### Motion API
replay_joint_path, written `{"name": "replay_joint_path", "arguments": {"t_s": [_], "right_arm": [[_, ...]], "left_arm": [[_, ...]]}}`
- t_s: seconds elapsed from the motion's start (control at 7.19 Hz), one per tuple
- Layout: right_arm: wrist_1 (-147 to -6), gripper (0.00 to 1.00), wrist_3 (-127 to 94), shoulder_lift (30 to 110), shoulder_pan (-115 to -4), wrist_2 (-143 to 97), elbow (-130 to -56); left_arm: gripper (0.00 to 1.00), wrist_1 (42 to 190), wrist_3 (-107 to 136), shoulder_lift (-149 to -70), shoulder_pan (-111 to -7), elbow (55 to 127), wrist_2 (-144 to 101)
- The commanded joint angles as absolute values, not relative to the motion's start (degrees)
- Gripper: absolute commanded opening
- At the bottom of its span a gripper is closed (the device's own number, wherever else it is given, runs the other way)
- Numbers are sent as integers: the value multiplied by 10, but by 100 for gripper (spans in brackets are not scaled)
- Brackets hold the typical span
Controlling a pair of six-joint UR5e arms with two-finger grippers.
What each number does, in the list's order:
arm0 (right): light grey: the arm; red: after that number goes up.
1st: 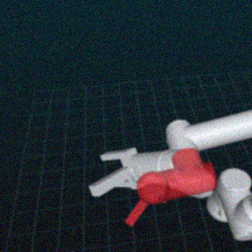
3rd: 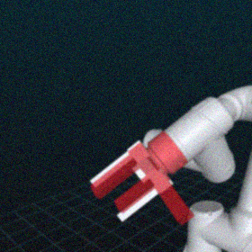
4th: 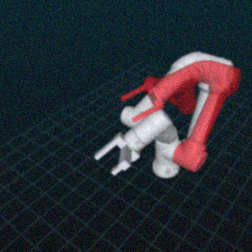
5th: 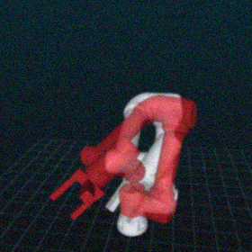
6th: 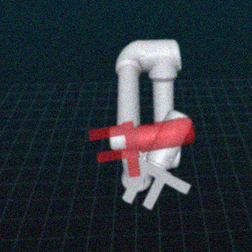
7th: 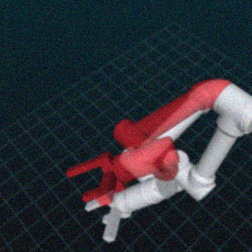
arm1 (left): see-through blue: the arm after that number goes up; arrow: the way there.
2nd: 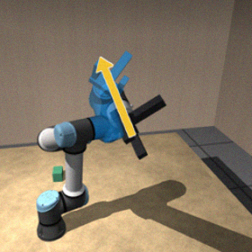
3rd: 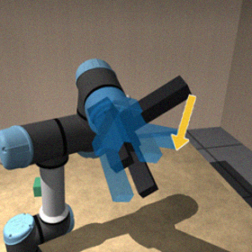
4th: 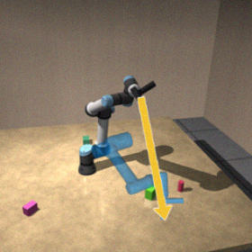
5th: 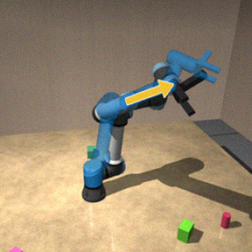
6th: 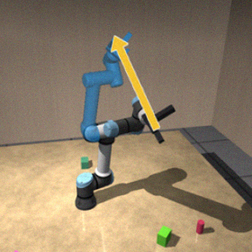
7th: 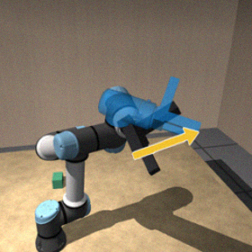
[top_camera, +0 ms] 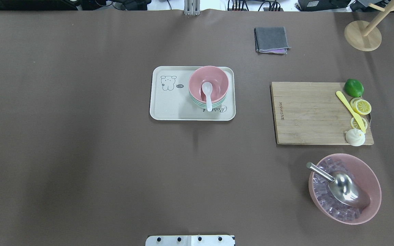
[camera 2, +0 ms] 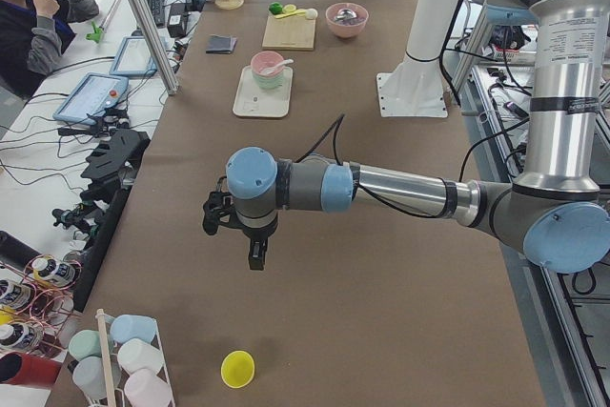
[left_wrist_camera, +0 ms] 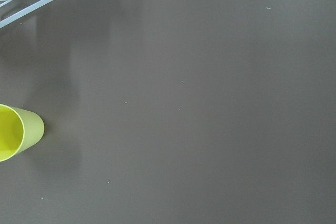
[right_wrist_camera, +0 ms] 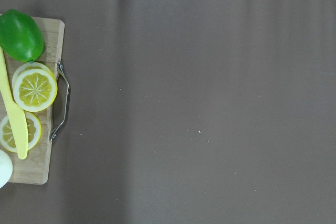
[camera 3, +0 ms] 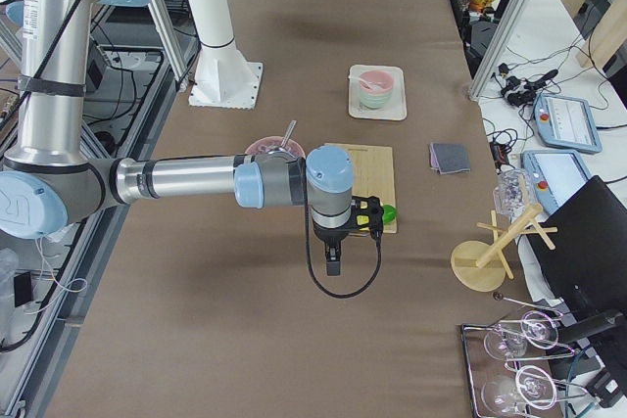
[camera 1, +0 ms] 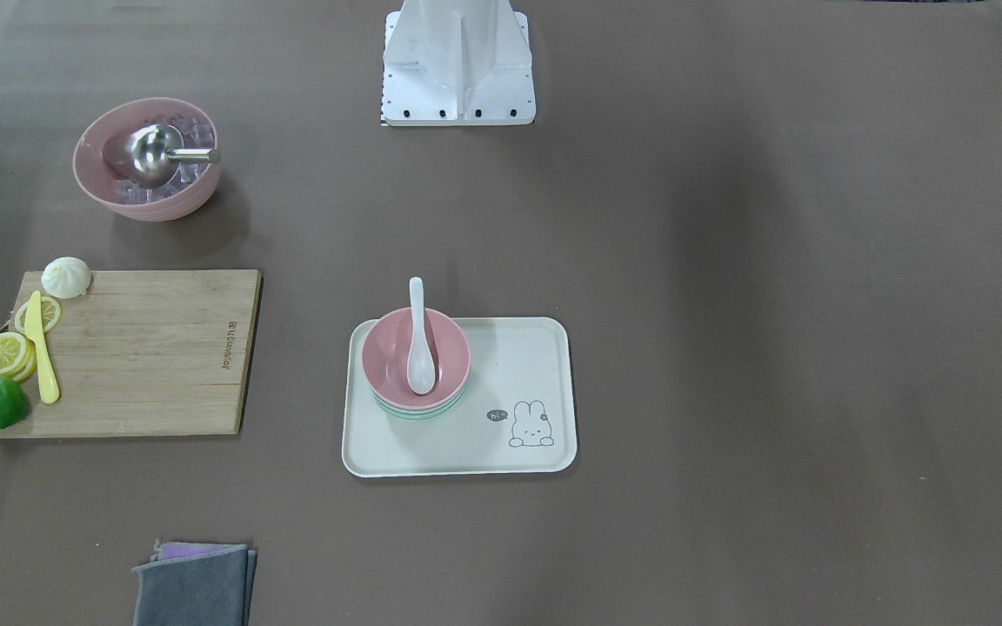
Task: Stack pink bowl on green and place spoon
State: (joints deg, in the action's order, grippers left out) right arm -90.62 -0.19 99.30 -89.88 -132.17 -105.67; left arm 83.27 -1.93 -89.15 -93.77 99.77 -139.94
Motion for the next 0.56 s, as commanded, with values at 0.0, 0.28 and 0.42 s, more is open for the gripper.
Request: {"name": "replay_joint_path", "arguments": {"t_s": [0.0,0.28,0.42], "right_arm": [[-906,100,-4,993,-898,-1351,-1056],[-906,100,-4,993,-899,-1351,-1057],[-906,100,-4,993,-898,-1351,-1056]], "left_arm": [[99,833,-18,-890,-938,995,-1404],[99,833,-18,-890,-938,999,-1404],[99,833,-18,-890,-938,998,-1403]]}}
